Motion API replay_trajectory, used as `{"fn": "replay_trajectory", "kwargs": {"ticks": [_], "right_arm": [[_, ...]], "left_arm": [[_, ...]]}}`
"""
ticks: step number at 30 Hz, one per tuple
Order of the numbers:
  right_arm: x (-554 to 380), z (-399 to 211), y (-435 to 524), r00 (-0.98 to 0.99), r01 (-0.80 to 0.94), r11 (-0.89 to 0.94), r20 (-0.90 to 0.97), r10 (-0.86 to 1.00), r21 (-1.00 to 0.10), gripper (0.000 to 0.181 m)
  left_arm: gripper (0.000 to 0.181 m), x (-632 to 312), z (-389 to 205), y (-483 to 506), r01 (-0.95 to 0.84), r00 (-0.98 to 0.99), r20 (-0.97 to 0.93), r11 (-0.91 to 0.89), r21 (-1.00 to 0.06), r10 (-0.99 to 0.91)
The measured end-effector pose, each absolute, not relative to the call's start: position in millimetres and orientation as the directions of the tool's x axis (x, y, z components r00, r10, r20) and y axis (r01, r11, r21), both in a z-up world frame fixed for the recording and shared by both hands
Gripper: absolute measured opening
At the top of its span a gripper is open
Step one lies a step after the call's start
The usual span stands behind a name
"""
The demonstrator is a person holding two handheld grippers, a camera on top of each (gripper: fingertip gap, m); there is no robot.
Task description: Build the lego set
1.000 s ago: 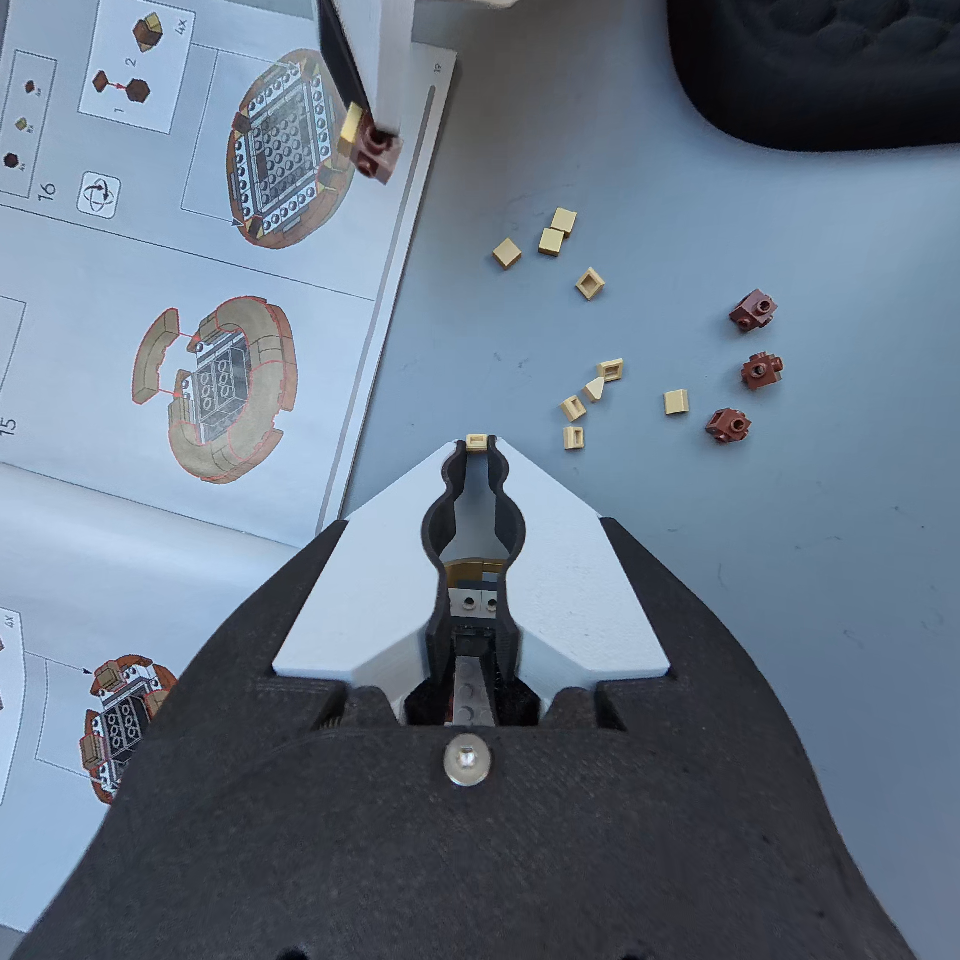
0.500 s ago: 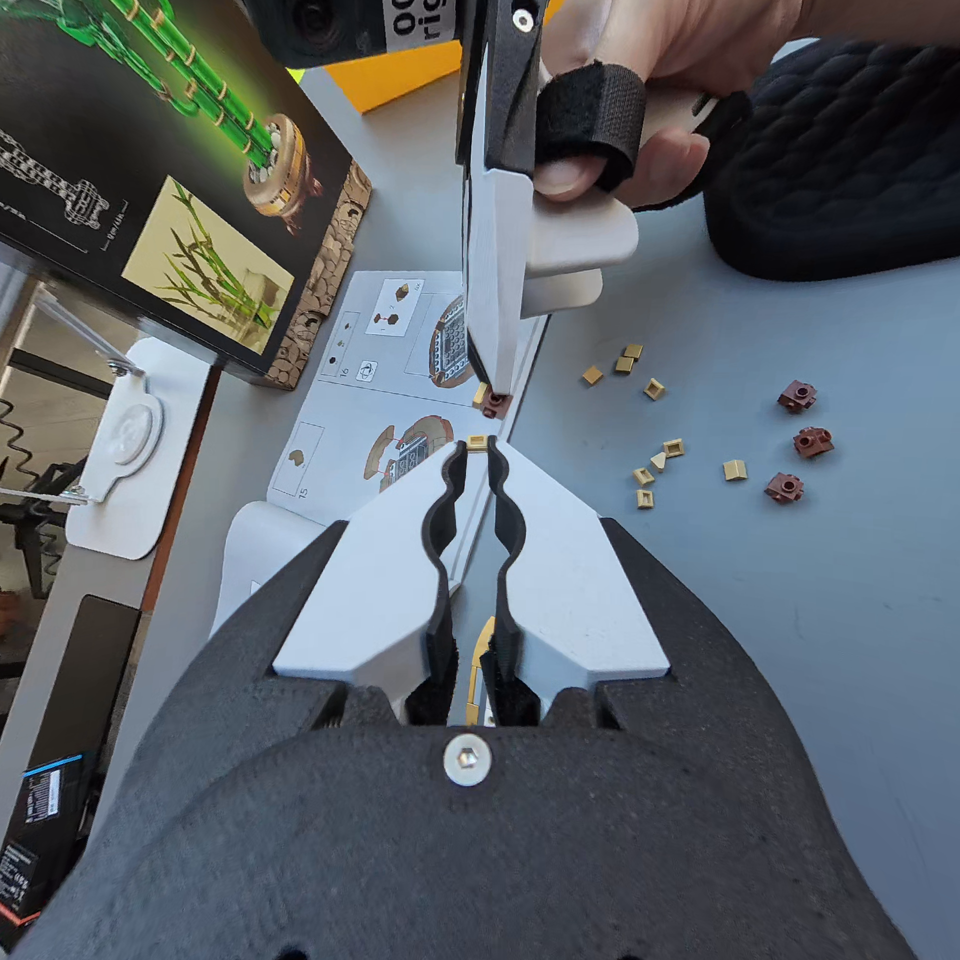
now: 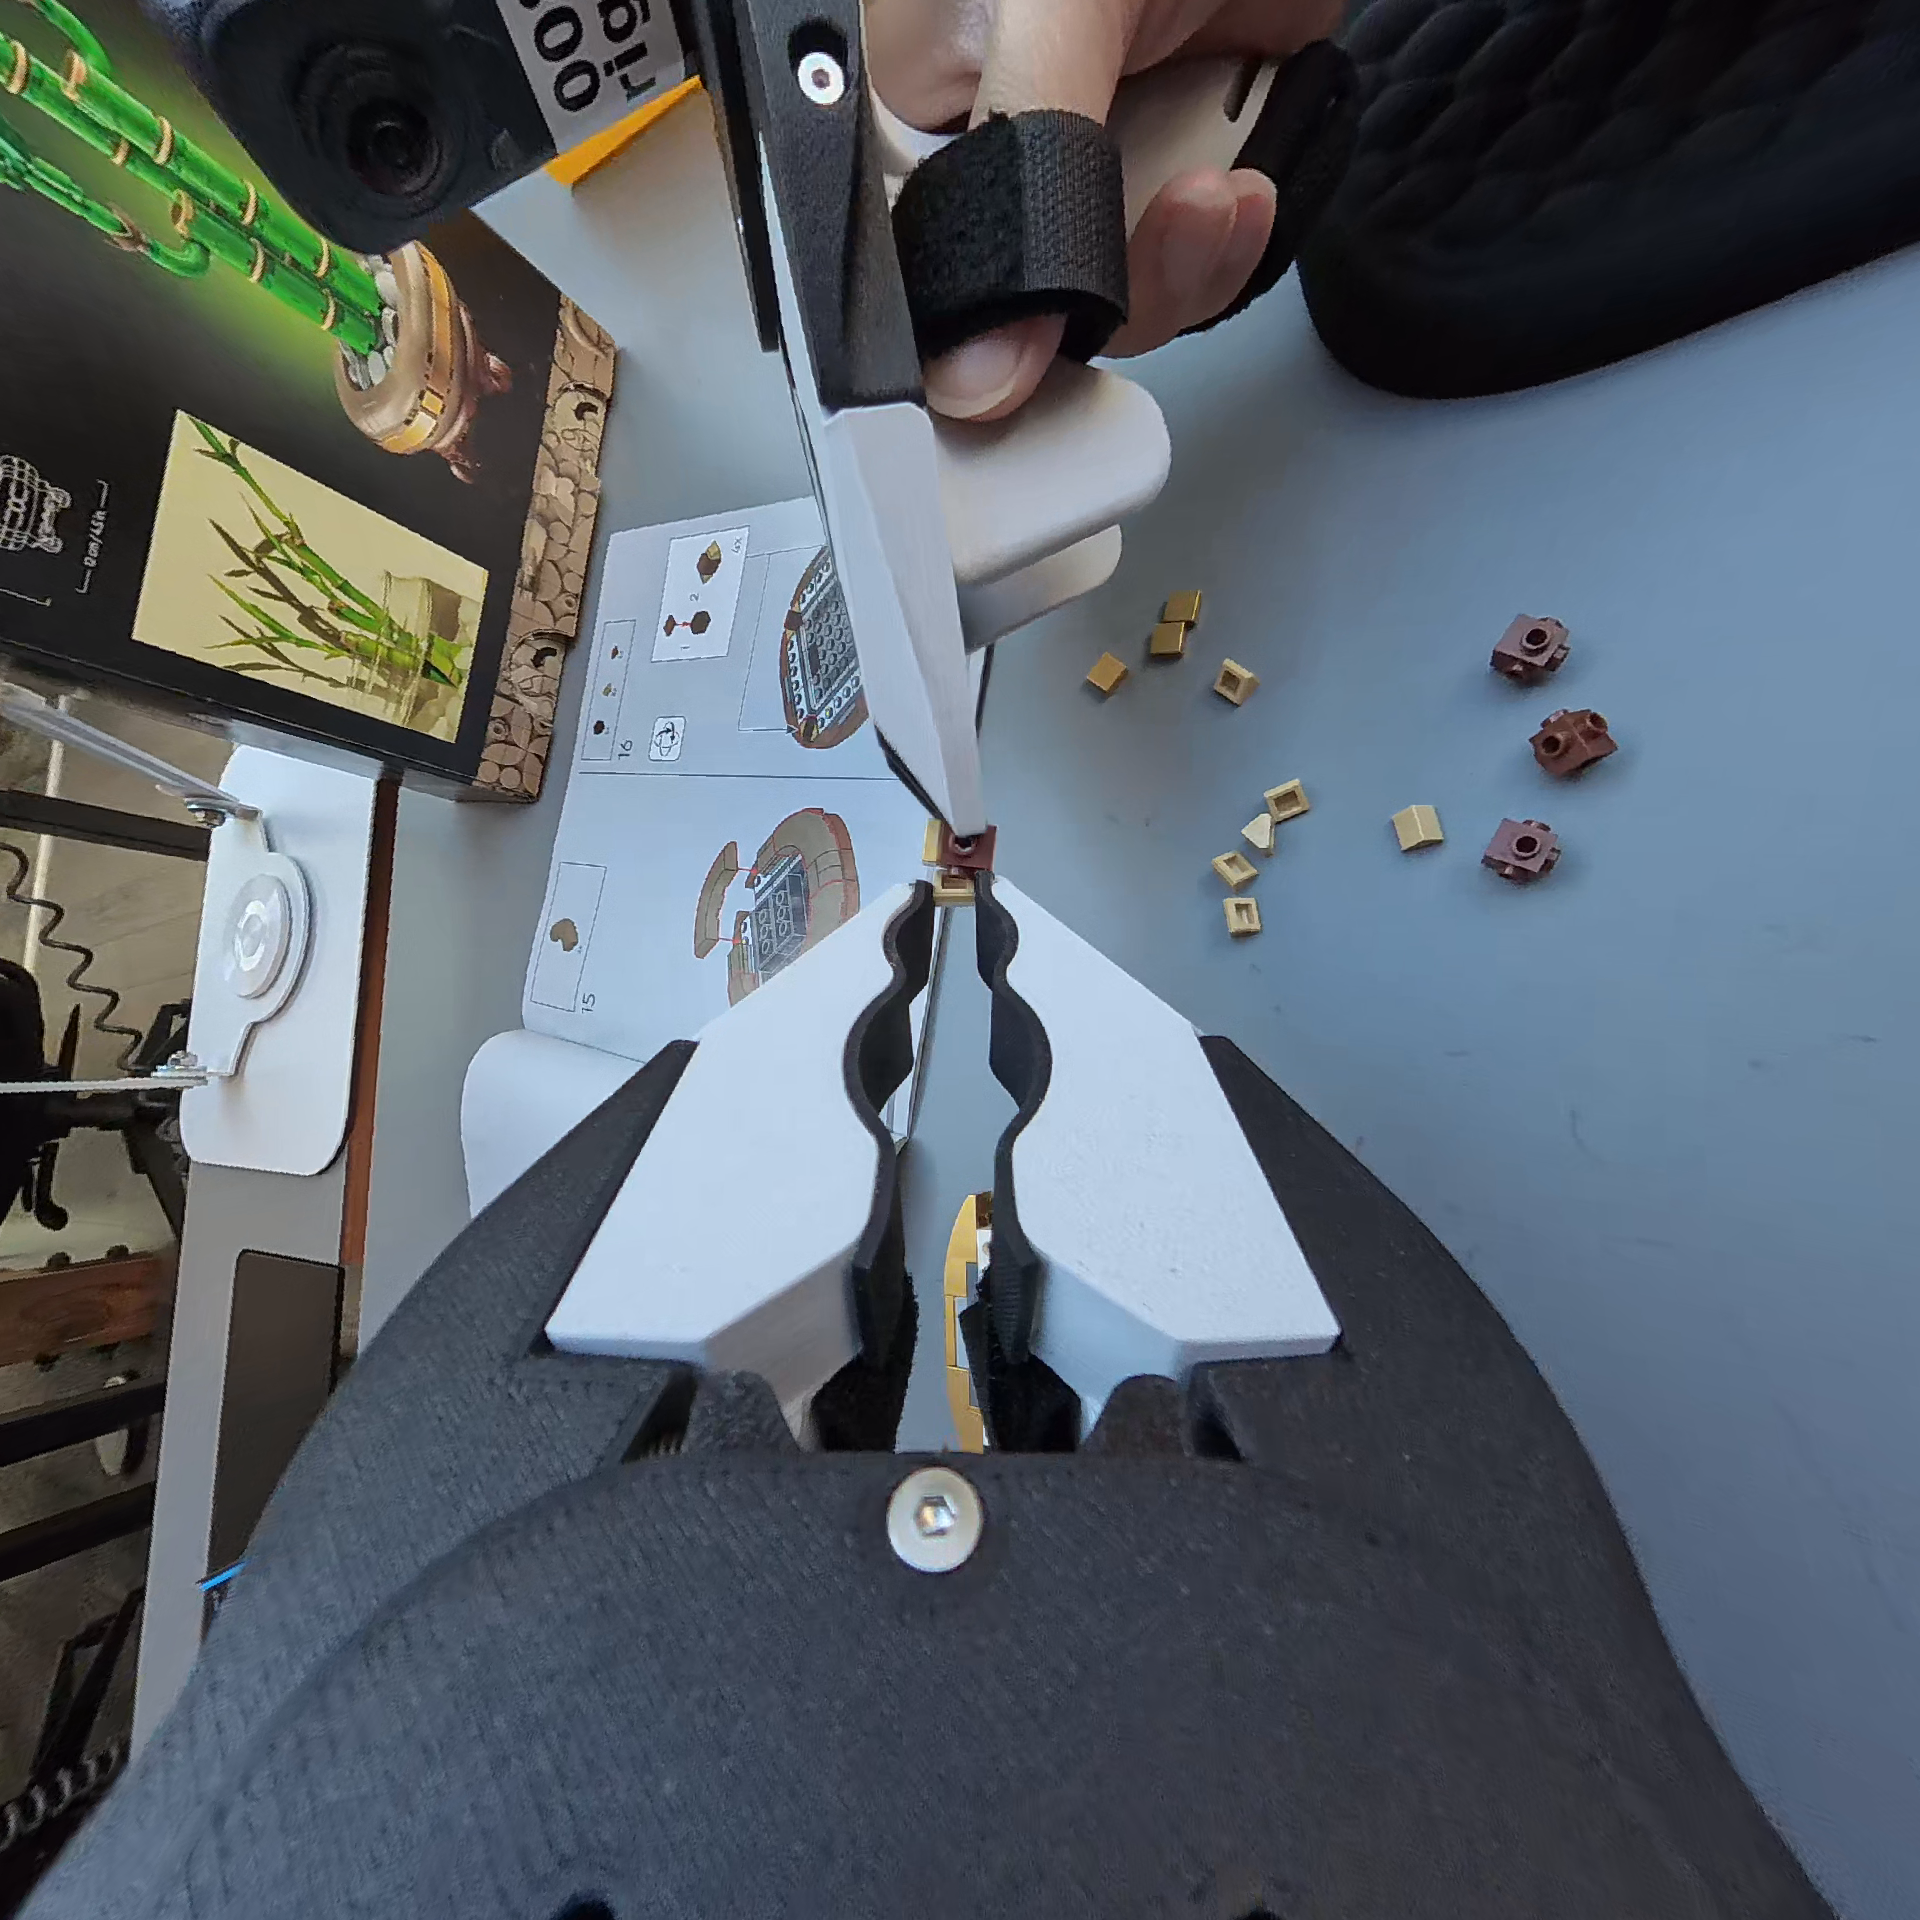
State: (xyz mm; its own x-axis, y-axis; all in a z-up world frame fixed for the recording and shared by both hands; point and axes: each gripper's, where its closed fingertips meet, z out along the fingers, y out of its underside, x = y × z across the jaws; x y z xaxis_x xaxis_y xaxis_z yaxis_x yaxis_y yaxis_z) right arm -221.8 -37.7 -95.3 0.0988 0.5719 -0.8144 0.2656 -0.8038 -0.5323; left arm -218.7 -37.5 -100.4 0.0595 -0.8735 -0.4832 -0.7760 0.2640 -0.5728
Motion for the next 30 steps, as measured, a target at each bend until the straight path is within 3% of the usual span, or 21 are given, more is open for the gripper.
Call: {"fn": "replay_trajectory", "kwargs": {"ticks": [26,30], "right_arm": [[-227.3,-106.2,-41.3,0.145,0.289,-0.837,-0.843,0.518,-0.465,0.010],[-230.2,-114.6,-41.8,0.188,0.310,-0.833,-0.830,0.526,-0.457,0.009]], "left_arm": [[0.006,-223.4,-109.9,-44.0,-0.867,-0.042,-0.460,0.261,-0.424,-0.887],[0.006,-226.7,-118.6,-44.0,-0.900,-0.074,-0.436,0.249,-0.358,-0.897]]}}
